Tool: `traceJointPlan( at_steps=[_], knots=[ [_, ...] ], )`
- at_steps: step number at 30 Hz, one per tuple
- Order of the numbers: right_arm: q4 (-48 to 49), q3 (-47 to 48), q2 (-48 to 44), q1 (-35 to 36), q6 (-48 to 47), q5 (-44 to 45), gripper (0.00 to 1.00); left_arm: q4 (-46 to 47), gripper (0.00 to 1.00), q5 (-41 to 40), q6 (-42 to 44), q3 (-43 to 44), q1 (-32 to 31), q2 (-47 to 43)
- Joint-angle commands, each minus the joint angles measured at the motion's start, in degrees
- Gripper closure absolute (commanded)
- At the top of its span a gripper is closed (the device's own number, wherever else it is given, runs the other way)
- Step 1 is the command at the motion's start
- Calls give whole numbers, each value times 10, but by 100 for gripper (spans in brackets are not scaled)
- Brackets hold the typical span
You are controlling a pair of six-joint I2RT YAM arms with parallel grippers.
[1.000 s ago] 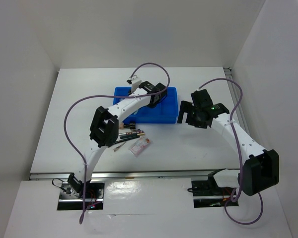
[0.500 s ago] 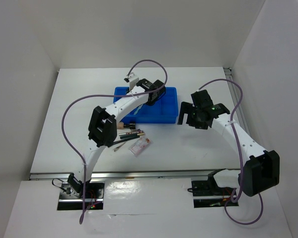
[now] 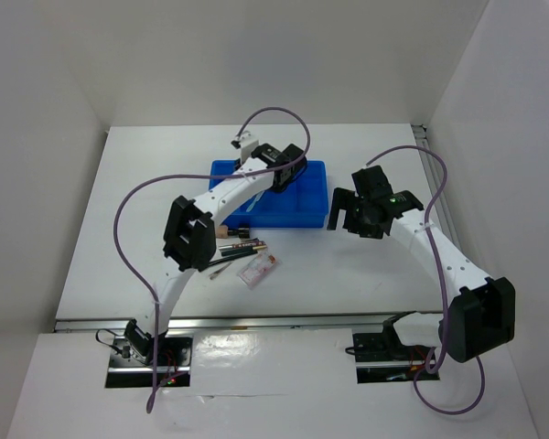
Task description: Organize the makeup
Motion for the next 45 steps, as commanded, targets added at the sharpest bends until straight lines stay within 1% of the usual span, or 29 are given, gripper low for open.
traceJointPlan(
  at_steps=[1,2,3,5,6,7,8,11,15,18,21,22,24,26,27,28,29,30,31,32,33,34,35,36,37,38,39,41,45],
  knots=[
    [-10,16,-18,-3,-5,-1,0,55,91,-13,62,-3,-14,1],
    [-10,16,-18,-3,-5,-1,0,68,86,-13,73,-11,-14,-9],
    [-10,16,-18,-3,-5,-1,0,81,75,-13,91,-18,-20,-14],
    [-10,11,-18,-3,-5,-1,0,111,66,-13,108,-33,-26,-21],
    [-10,11,-18,-3,-5,-1,0,119,58,-13,124,-33,-32,-21],
    [-10,11,-18,-3,-5,-1,0,119,56,-18,125,-33,-33,-21],
    [-10,11,-18,-3,-5,-1,0,119,52,-18,125,-33,-33,-21],
    [-10,11,-23,-3,-5,-1,0,119,48,-18,125,-33,-33,-21],
    [-10,6,-23,-3,-5,-1,0,96,47,-18,111,-27,-33,-33],
    [-10,6,-28,-3,-5,-7,0,75,48,-24,105,-20,-38,-68],
    [-4,14,-34,-3,-5,-7,0,92,48,-24,167,-33,-38,-112],
    [-4,20,-41,-3,-5,-13,0,103,48,-17,204,-46,-38,-149],
    [8,36,-62,-3,-10,-27,0,116,48,2,232,-92,-23,-193],
    [22,43,-77,4,-27,-38,0,144,48,47,303,-141,-7,-243],
    [37,43,-91,4,-27,-46,2,144,49,63,321,-197,10,-295],
    [44,50,-91,11,-35,-70,4,177,49,85,350,-231,18,-324],
    [51,50,-91,11,-36,-82,4,177,49,117,375,-265,25,-352],
    [56,50,-91,20,-36,-93,5,177,49,129,380,-330,38,-406],
    [66,50,-91,26,-36,-113,7,183,49,140,386,-364,38,-432],
    [67,50,-83,44,-36,-119,7,175,51,150,386,-394,45,-456],
    [74,50,-75,59,-20,-119,7,161,51,168,362,-440,55,-479],
    [84,50,-58,77,-13,-112,7,153,51,178,355,-464,55,-525],
    [84,44,-50,102,-4,-96,5,148,51,192,350,-487,62,-548],
    [95,43,-41,159,14,-75,4,148,51,216,334,-528,68,-570],
    [109,43,-19,187,23,-37,3,153,51,229,334,-549,76,-591],
    [109,50,-5,233,41,-17,1,158,51,252,319,-568,83,-627],
    [117,63,10,253,50,-3,1,158,51,265,319,-596,100,-641],
    [130,77,54,302,74,31,1,165,51,293,319,-613,116,-671],
    [213,83,117,366,108,90,1,171,51,299,330,-593,140,-691]
  ],
)
